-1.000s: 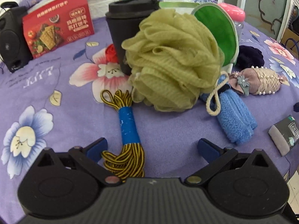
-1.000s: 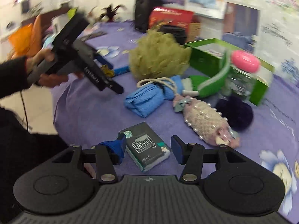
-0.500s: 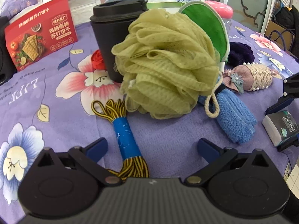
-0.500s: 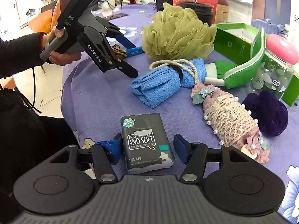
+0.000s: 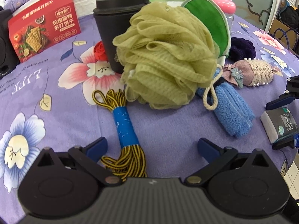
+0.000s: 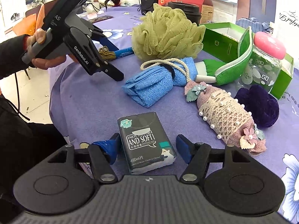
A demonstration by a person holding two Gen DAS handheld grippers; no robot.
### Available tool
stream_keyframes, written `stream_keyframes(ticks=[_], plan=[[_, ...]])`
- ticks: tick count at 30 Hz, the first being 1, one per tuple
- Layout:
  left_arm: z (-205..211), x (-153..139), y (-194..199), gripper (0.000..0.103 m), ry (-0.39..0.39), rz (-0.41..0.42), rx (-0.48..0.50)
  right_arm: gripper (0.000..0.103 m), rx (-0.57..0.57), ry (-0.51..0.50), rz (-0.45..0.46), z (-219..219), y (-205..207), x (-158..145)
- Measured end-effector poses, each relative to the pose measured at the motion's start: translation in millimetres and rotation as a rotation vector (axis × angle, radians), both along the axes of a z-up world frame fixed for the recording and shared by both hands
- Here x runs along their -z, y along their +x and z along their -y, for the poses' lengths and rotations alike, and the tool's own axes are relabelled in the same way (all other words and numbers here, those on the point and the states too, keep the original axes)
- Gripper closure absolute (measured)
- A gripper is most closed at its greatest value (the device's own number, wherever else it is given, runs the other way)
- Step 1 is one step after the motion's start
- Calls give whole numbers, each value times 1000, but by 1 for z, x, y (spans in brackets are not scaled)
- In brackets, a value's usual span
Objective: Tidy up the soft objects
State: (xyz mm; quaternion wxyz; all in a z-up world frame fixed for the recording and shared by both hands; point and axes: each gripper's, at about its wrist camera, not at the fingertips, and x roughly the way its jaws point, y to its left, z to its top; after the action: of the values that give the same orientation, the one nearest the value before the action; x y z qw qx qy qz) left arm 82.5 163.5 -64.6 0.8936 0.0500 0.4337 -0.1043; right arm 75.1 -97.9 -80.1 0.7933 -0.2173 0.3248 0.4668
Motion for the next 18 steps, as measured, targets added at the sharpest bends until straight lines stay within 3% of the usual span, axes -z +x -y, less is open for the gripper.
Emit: stream_keyframes(ticks=[3, 4, 5, 6, 7, 13, 18], plan=[[1, -2, 1, 3, 0, -20, -20, 54, 25, 9, -29, 0, 4, -2], [2, -3, -1, 14, -3, -23, -31, 57, 48, 10, -30, 0, 2, -3], [2, -7, -5, 27, -7, -15, -42, 65, 71, 14, -30, -1, 0, -3], [1, -13, -9, 58, -16, -6, -46, 73, 81, 21, -35, 0, -1, -4], [0, -17, -12, 86, -23, -10, -54, 73, 92, 24, -35, 1, -4, -4], [-16, -34, -32, 87, -100, -16, -128, 73, 123, 84, -44, 7, -16, -13], [-35, -71, -49, 87, -179, 45, -183, 73, 138, 197, -4, 11, -17, -44]])
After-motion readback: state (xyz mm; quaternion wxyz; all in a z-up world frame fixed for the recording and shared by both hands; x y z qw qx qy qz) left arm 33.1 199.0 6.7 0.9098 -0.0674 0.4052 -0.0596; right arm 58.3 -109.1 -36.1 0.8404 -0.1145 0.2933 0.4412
